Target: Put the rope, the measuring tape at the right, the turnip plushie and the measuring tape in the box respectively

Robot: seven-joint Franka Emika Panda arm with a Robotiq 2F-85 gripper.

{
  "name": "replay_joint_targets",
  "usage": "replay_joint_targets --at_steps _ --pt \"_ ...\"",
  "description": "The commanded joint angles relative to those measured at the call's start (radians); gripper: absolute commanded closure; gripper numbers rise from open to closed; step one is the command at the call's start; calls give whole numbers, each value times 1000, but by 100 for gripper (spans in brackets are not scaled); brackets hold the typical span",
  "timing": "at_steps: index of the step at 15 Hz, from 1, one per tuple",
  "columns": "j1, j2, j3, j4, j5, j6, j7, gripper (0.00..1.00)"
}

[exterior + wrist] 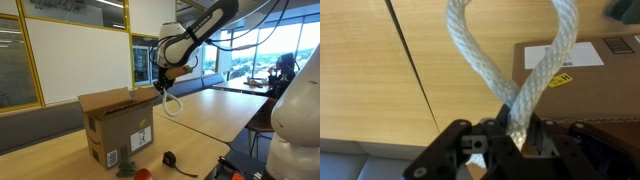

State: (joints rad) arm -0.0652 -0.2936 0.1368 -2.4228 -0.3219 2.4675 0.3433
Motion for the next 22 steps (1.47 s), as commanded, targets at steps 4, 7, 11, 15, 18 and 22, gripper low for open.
replay_joint_targets --at_steps 4,7,11,15,18,22 --pt "2 -39 157 161 -145 -135 212 85" --pt "-4 13 198 270 -193 -162 277 85" --pt "7 109 199 395 -251 -164 342 85" --pt "36 194 161 444 -299 -38 375 85" --pt "57 279 124 466 -322 67 388 85" --pt "99 395 58 486 -305 197 373 85"
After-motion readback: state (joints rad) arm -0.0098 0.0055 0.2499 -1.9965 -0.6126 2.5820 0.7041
